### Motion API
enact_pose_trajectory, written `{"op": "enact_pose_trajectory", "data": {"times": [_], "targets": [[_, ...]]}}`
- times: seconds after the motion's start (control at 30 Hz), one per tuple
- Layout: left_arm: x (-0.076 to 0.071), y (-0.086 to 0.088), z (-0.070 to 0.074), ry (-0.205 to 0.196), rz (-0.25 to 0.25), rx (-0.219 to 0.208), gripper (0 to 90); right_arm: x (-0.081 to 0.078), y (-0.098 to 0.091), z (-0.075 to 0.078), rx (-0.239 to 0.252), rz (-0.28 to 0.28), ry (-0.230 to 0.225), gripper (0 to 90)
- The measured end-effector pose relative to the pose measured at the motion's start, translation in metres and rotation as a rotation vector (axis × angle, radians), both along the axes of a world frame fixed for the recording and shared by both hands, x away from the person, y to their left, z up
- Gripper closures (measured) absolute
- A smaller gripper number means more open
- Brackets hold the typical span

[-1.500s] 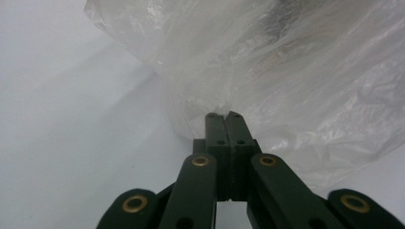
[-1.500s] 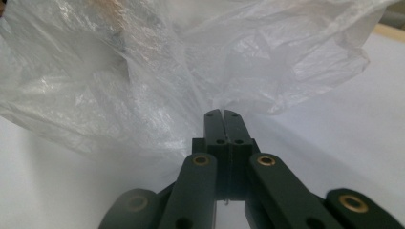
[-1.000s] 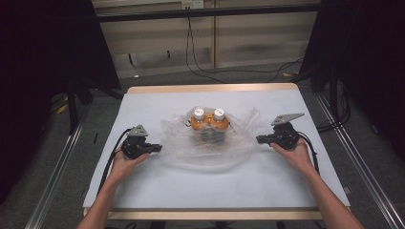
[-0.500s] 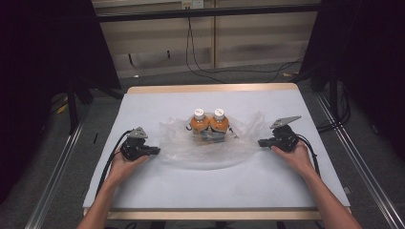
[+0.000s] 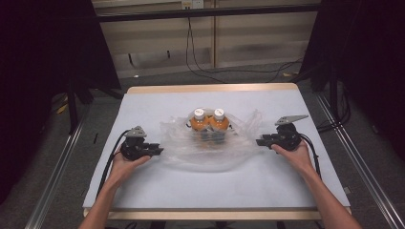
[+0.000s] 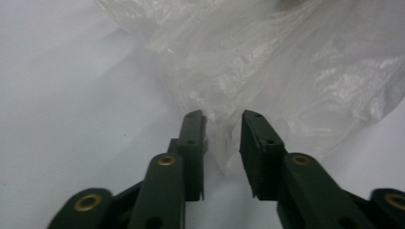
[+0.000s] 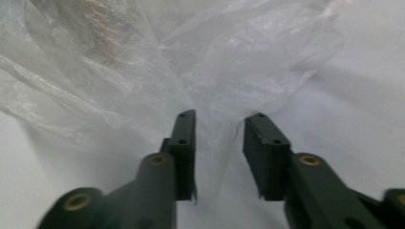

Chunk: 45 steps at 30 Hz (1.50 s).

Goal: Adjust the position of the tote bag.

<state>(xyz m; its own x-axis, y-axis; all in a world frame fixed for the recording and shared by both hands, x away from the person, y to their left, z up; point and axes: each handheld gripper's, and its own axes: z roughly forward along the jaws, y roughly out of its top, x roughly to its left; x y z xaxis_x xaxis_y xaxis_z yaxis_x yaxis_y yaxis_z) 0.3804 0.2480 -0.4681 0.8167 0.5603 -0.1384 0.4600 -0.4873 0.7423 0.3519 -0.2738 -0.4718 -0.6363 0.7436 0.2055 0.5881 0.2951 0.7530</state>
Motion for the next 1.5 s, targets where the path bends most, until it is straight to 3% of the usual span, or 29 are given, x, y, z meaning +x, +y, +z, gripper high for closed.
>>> {"op": "enact_pose_trajectory", "data": {"times": [0.1,0.2,0.23,0.33,0.43,0.53,0.6,0.67,0.87,1.1,1.3,1.33,1.4,1.43,1.47,1.5], "targets": [[-0.002,0.008,0.007,-0.017,0.037,-0.038,56.9,-0.002,-0.004,0.008,0.025,-0.013,-0.032,51.4],[-0.005,0.013,0.011,-0.024,0.059,-0.058,48.1,-0.004,-0.008,0.017,0.056,-0.021,-0.056,48.1],[-0.009,0.018,0.016,-0.031,0.077,-0.087,43.8,-0.006,-0.011,0.024,0.073,-0.031,-0.083,44.8],[-0.014,0.023,0.023,-0.056,0.095,-0.1,41.3,-0.01,-0.014,0.032,0.091,-0.036,-0.112,43.9],[-0.015,0.03,0.035,-0.095,0.125,-0.142,39.6,-0.013,-0.013,0.042,0.095,-0.037,-0.145,44.3],[-0.013,0.028,0.048,-0.128,0.104,-0.177,42.7,-0.015,-0.007,0.05,0.098,-0.029,-0.169,46.2],[-0.013,0.022,0.054,-0.145,0.082,-0.192,50.0,-0.016,-0.001,0.055,0.097,-0.02,-0.19,48.6],[-0.011,0.008,0.063,-0.162,0.036,-0.185,55.5,-0.016,0.006,0.068,0.101,-0.012,-0.224,48.6],[-0.003,-0.016,0.075,-0.182,-0.019,-0.176,60.0,-0.016,0.008,0.089,0.137,-0.016,-0.271,48.5],[0.0,-0.027,0.085,-0.209,-0.056,-0.179,69.5,-0.018,-0.002,0.092,0.133,-0.055,-0.273,48.5],[0.003,-0.029,0.089,-0.211,-0.052,-0.187,71.4,-0.022,-0.009,0.097,0.136,-0.063,-0.283,47.3],[0.004,-0.031,0.089,-0.212,-0.055,-0.189,72.4,-0.021,-0.007,0.097,0.132,-0.054,-0.28,48.8],[0.006,-0.037,0.091,-0.214,-0.067,-0.187,75.7,-0.016,0.006,0.098,0.117,-0.008,-0.267,60.2],[0.01,-0.045,0.092,-0.207,-0.096,-0.183,77.1,-0.014,0.012,0.097,0.112,0.01,-0.266,64.2],[0.01,-0.045,0.092,-0.207,-0.096,-0.183,79.0,-0.014,0.012,0.097,0.112,0.01,-0.266,64.2],[0.014,-0.055,0.093,-0.199,-0.122,-0.177,82.7,-0.006,0.028,0.096,0.096,0.046,-0.255,69.4]]}}
